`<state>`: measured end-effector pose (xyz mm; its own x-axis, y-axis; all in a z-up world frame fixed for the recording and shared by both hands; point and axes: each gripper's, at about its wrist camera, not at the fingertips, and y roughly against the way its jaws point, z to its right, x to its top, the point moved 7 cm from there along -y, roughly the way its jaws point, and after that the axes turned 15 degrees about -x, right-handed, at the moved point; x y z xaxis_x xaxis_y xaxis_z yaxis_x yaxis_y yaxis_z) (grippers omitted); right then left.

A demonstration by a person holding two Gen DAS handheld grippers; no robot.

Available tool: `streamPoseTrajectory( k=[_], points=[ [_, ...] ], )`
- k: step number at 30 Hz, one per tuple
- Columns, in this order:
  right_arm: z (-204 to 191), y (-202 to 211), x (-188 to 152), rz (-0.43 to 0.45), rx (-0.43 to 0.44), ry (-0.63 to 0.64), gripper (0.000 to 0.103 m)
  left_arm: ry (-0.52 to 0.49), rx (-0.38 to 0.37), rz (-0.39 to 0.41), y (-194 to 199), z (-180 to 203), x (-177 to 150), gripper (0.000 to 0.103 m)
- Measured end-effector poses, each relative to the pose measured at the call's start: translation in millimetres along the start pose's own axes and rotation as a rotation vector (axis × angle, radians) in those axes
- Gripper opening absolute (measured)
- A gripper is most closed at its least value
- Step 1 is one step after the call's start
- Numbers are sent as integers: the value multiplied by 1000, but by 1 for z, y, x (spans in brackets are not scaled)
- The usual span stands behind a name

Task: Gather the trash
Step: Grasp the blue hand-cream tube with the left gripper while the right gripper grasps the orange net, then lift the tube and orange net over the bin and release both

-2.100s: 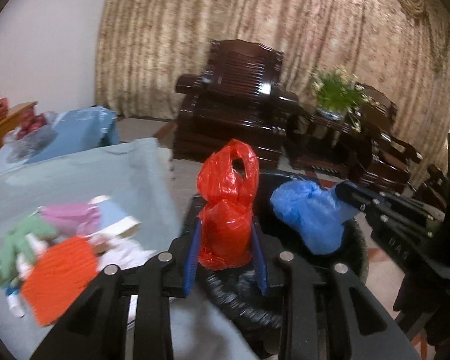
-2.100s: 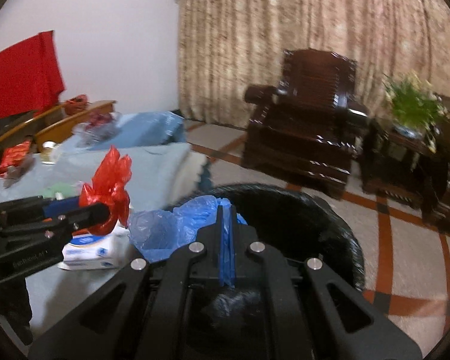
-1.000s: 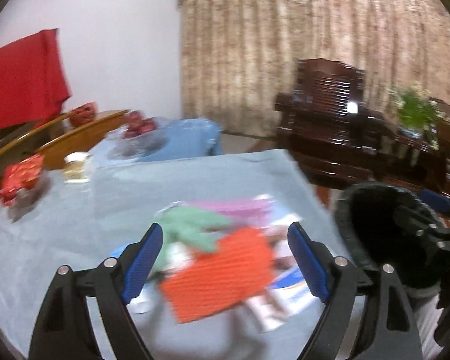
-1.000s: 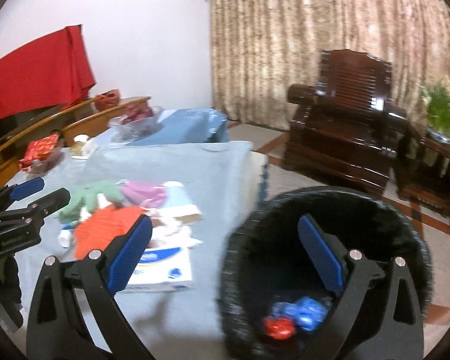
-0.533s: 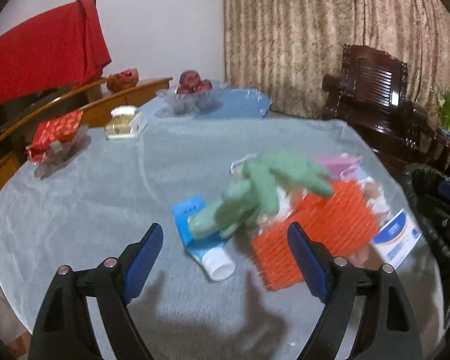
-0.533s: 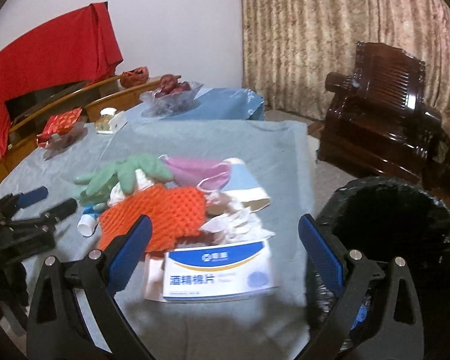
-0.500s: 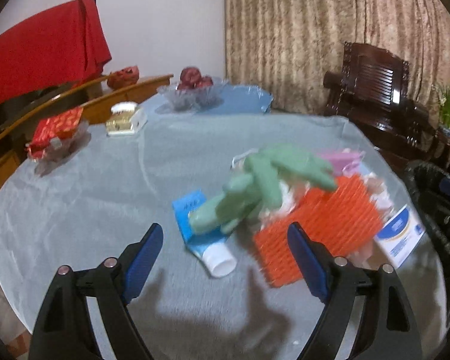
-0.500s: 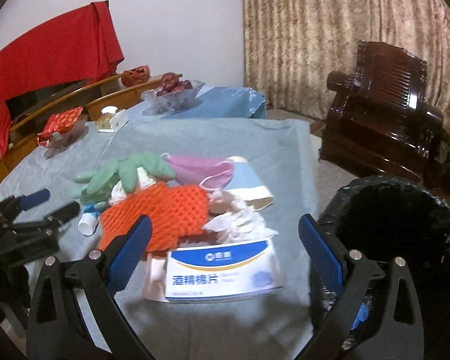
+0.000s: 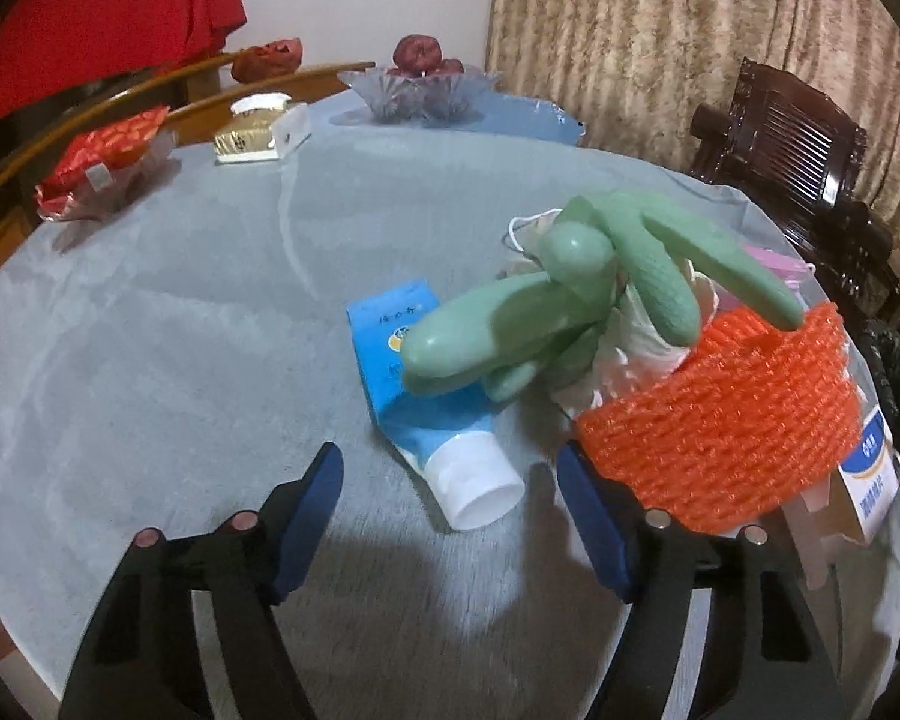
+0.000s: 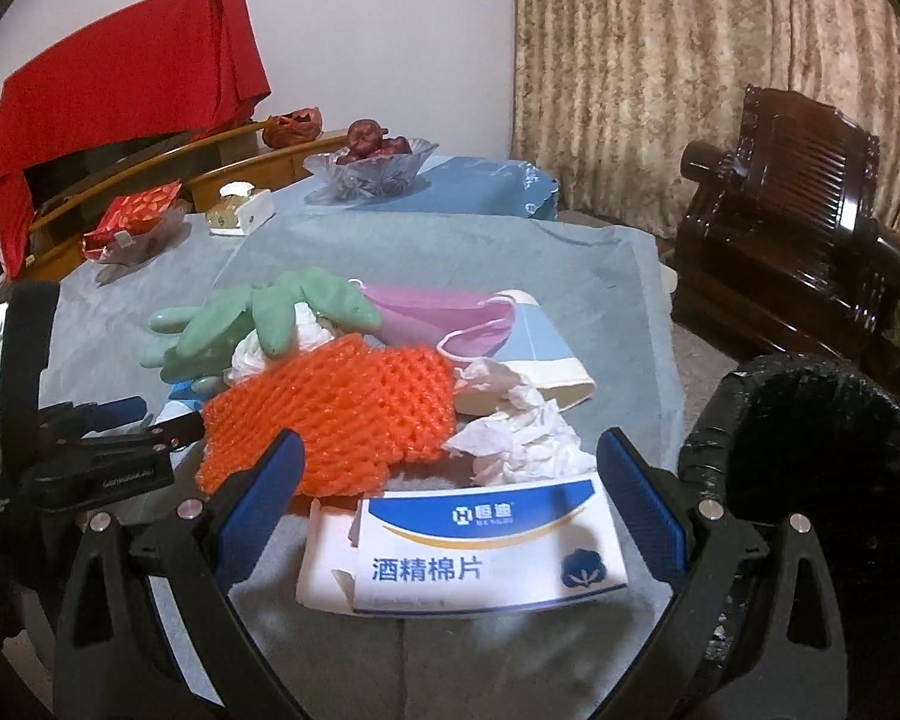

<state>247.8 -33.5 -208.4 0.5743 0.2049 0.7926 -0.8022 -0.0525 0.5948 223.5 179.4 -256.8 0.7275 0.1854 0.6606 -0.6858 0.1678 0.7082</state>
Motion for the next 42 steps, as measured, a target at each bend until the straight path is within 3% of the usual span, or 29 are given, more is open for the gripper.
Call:
streamPoseTrajectory(
  k=[7, 9, 12, 18, 24, 26, 42],
  points=[
    [-17, -9, 2, -6, 18, 23, 94, 24, 8, -59, -21, -7, 6, 65],
    [-19, -11, 2, -11, 28, 35, 90, 17, 3, -58, -22, -6, 8, 50],
    [-27, -16, 1, -36, 67, 47, 79, 25, -18, -56, -21, -6, 8, 39],
    [-44, -24, -7, -80, 110, 78, 62, 36, -40, -66, -4, -9, -6, 38],
    [-55, -27, -15, -107, 147, 104, 30, 33, -39, -66, 12, -18, -19, 38],
    [-57, -25, -15, -109, 154, 104, 13, 37, -40, -64, 14, -19, -20, 38],
    [-44, 36, 12, 7, 204, 86, 10, 18, -41, 49, 80, -4, -6, 38]
  ],
)
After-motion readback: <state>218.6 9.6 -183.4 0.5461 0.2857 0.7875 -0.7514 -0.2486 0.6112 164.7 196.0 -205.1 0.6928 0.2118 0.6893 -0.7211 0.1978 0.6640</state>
